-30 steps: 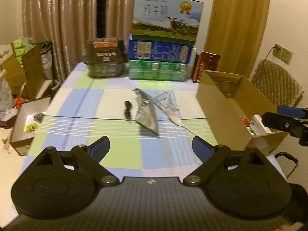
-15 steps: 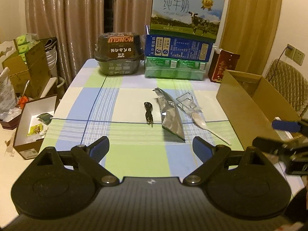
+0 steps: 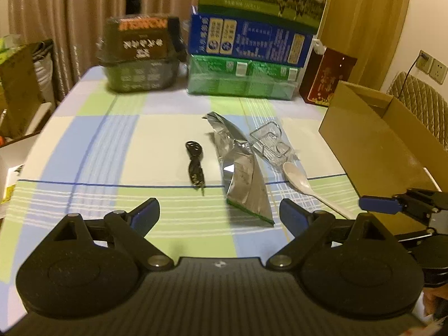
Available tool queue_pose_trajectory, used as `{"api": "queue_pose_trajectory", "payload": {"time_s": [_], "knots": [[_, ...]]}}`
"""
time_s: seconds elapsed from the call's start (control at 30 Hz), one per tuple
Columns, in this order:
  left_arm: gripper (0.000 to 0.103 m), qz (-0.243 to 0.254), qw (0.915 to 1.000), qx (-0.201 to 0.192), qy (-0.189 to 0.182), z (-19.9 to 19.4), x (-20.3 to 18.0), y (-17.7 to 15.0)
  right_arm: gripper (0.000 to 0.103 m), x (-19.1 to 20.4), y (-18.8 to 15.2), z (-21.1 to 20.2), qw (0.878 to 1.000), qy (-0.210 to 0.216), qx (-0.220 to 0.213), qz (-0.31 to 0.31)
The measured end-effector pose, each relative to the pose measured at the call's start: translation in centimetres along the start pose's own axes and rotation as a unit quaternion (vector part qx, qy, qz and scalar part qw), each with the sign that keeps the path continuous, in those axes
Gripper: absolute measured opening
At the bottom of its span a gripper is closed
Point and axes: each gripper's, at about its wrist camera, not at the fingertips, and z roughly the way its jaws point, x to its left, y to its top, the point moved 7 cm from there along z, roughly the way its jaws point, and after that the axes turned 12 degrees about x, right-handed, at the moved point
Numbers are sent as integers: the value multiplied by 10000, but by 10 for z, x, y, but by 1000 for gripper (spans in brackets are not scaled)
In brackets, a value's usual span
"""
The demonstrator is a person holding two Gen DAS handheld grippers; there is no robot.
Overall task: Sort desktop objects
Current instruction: 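Grasp the silver foil bag with the left tool while the right tool grasps the wooden spoon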
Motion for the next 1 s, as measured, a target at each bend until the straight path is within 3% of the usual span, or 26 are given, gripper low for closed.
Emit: {"api": "queue_pose_trajectory", "payload": {"time_s": [0.2, 0.3, 0.53, 0.7, 0.8, 1.0], "knots": [[84, 106, 9996, -1, -265, 31, -4, 17, 61, -11, 6, 34, 9996, -151, 236, -24], [77, 173, 9994, 120, -278, 45, -6, 20, 60, -15, 7, 43, 9993, -226, 288, -9], [76, 182, 9987, 189, -440, 63, -11, 26, 59, -26, 11, 55, 9988, -347, 327, 121], [75, 243, 9984, 275, -440, 73, -15, 28, 53, -33, 8, 63, 9981, -346, 447, 243], [67, 268, 9983, 363, -358, 78, -17, 28, 51, -31, 8, 63, 9982, -341, 435, 214], [64, 274, 9985, 369, -296, 84, -17, 27, 49, -31, 12, 68, 9989, -272, 343, 183]]}}
